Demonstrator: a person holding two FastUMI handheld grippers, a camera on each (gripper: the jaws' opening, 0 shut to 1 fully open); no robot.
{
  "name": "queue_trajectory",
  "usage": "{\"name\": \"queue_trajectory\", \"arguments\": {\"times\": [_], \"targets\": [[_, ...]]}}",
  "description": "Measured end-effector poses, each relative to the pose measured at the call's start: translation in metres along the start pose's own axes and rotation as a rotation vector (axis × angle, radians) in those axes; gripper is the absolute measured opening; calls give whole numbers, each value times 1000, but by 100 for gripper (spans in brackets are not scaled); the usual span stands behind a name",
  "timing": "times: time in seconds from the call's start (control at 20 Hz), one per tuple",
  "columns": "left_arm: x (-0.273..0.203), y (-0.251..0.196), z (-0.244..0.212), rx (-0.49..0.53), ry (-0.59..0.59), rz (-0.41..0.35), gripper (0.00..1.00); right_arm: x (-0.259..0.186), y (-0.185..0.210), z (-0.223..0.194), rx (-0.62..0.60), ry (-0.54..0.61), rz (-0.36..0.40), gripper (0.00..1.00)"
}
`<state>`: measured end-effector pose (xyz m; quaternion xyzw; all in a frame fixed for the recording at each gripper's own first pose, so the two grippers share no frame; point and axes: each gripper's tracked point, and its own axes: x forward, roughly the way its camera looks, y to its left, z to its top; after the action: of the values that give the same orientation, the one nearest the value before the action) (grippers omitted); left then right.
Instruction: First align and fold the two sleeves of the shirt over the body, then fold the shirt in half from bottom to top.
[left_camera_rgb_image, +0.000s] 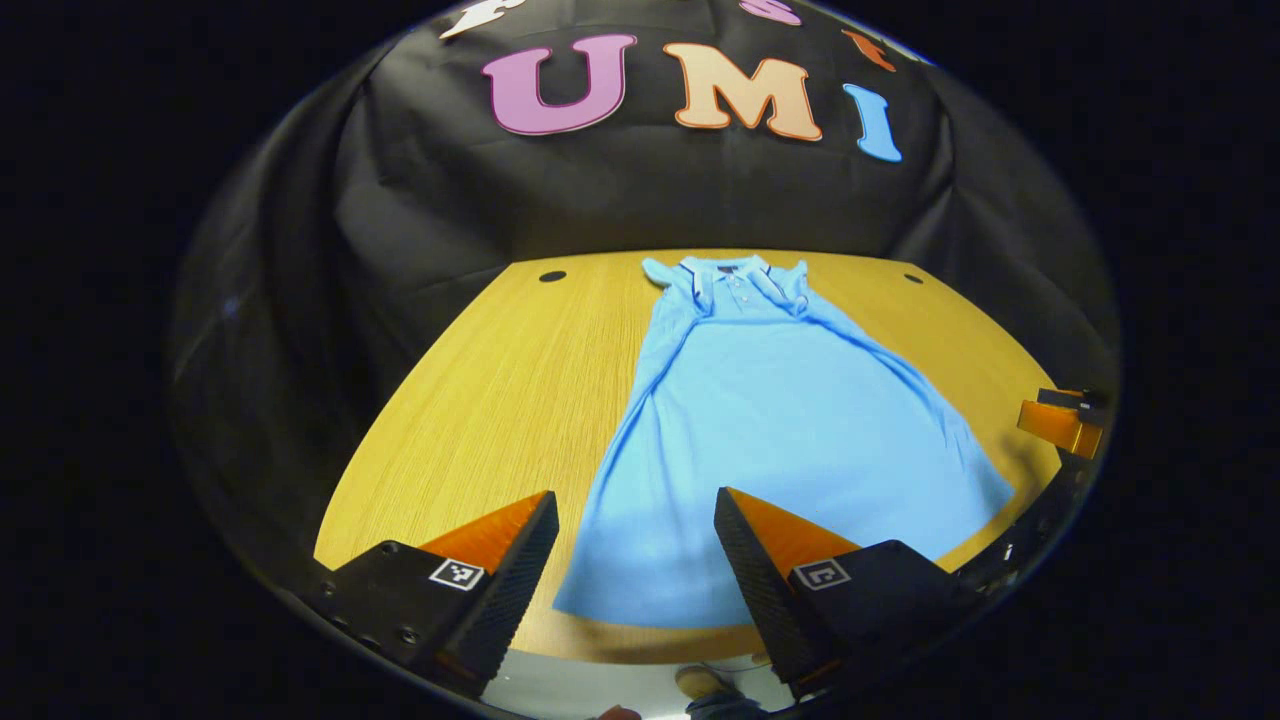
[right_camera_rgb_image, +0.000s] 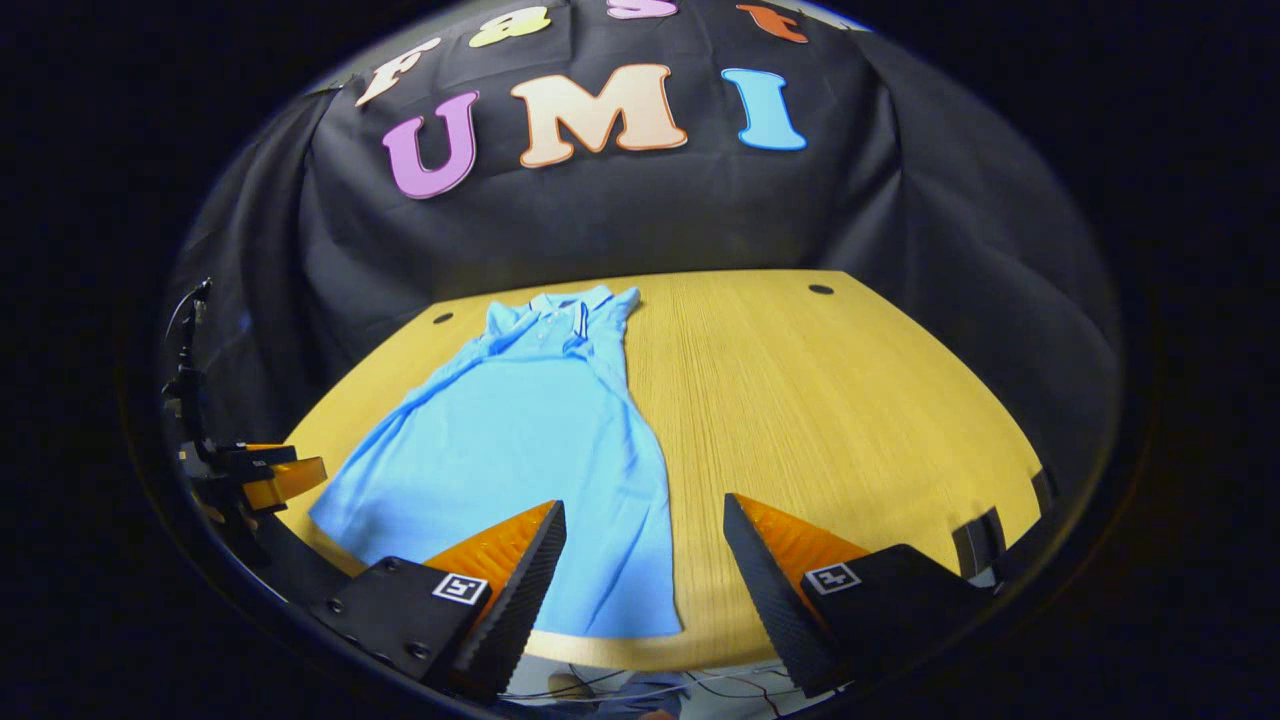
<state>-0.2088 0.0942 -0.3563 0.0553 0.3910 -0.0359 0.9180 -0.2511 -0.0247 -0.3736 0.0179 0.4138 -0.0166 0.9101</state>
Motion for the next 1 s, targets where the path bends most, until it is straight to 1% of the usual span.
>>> {"name": "queue_trajectory", "arguments": {"times": [0.05, 0.1, 0.15, 0.2, 0.25, 0.3, 0.35, 0.45, 0.5, 0.55, 0.6, 0.65, 0.7, 0.75, 0.8, 0.85, 0.9, 0.95, 1.0], "targets": [[-2, 2, -12, -8, 18, 1, 96, -1, 1, -11, -12, 16, -6, 99], [-4, 5, -24, -20, 36, 4, 96, 0, 2, -19, -26, 32, -17, 94], [-4, 6, -33, -32, 49, 4, 96, 0, 1, -27, -36, 46, -25, 99], [-4, 9, -41, -41, 60, 6, 96, 1, 2, -33, -38, 55, -33, 94], [-2, 11, -46, -46, 67, 8, 96, 3, 3, -37, -35, 61, -40, 99], [0, 13, -50, -48, 74, 11, 95, 6, 3, -41, -30, 69, -46, 95], [2, 14, -53, -45, 80, 14, 96, 10, 5, -46, -22, 82, -48, 99], [5, 14, -61, -31, 101, 11, 96, 18, 10, -55, -9, 103, -48, 99], [5, 14, -54, -32, 65, 8, 95, 22, 12, -61, -14, 118, -51, 99], [6, 12, -57, -32, 81, 4, 95, 22, 13, -69, -24, 143, -51, 99], [5, 13, -59, -40, 74, -3, 95, 24, 15, -61, -17, 100, -57, 94], [7, 9, -57, -53, 67, -18, 96, 20, 15, -65, -14, 124, -63, 96], [5, 7, -61, -65, 70, -22, 95, 22, 16, -67, -9, 113, -65, 99], [5, 4, -57, -64, 51, -28, 90, 25, 21, -69, -9, 116, -49, 99], [9, -1, -62, -52, 62, -41, 88, 23, 26, -68, -23, 119, -29, 92], [9, -6, -59, -42, 53, -55, 76, 23, 31, -68, -35, 120, -8, 72], [9, -13, -59, -38, 55, -75, 70, 22, 38, -71, -34, 131, 23, 53], [11, -18, -57, -30, 44, -84, 48, 24, 39, -69, -15, 131, 24, 24], [10, -24, -56, -28, 36, -102, 38, 26, 38, -70, 5, 137, 20, 15]]}}
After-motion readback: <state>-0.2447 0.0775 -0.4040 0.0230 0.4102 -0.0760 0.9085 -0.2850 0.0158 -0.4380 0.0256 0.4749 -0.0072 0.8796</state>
